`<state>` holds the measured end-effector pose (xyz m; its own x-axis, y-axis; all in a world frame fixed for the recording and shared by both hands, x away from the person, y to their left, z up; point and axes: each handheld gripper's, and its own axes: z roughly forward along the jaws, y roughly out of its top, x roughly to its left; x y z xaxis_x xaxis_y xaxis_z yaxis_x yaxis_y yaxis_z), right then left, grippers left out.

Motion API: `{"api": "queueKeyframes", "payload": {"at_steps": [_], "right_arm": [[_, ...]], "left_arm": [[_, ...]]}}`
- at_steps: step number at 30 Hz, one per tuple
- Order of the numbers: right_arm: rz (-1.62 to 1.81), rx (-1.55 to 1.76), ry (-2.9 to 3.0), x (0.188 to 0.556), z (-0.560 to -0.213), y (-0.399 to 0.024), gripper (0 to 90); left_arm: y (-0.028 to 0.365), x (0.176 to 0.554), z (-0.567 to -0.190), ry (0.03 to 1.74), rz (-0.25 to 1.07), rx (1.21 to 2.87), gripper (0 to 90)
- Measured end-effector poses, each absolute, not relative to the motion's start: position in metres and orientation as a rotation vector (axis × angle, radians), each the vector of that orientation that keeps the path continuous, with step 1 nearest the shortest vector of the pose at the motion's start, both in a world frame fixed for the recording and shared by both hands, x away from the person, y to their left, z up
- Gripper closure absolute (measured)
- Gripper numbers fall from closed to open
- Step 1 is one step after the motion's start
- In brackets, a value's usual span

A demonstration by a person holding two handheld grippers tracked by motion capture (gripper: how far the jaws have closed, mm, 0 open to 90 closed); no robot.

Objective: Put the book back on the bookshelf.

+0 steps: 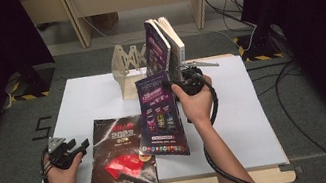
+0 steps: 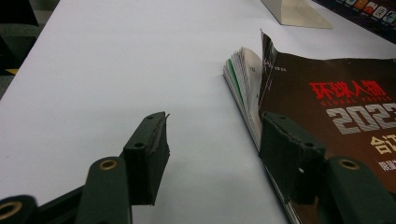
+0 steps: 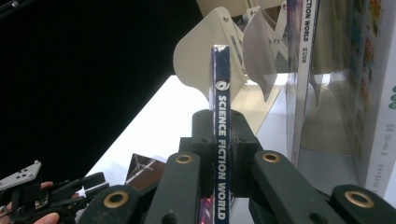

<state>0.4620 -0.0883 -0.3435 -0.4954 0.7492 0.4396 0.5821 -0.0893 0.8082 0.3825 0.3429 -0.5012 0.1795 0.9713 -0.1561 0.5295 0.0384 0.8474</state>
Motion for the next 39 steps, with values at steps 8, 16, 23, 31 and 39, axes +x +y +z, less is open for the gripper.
{"api": "queueKeyframes", "payload": {"at_steps": [8, 16, 23, 31, 39], "right_arm": [[1.643, 1.477, 1.993, 0.462, -0.340, -0.090, 84.6], [1.651, 1.470, 1.974, 0.462, -0.336, -0.090, 84.6], [1.661, 1.463, 1.955, 0.463, -0.333, -0.091, 84.6], [1.666, 1.454, 1.929, 0.464, -0.329, -0.090, 84.6], [1.677, 1.453, 1.908, 0.465, -0.326, -0.092, 84.6]], "left_arm": [[0.343, 0.382, -0.501, 1.461, 0.658, 1.607, 40.8], [0.343, 0.382, -0.501, 1.461, 0.658, 1.609, 40.9], [0.343, 0.382, -0.501, 1.457, 0.659, 1.602, 40.7], [0.342, 0.382, -0.501, 1.454, 0.662, 1.606, 40.7], [0.342, 0.382, -0.501, 1.457, 0.660, 1.607, 40.7]]}}
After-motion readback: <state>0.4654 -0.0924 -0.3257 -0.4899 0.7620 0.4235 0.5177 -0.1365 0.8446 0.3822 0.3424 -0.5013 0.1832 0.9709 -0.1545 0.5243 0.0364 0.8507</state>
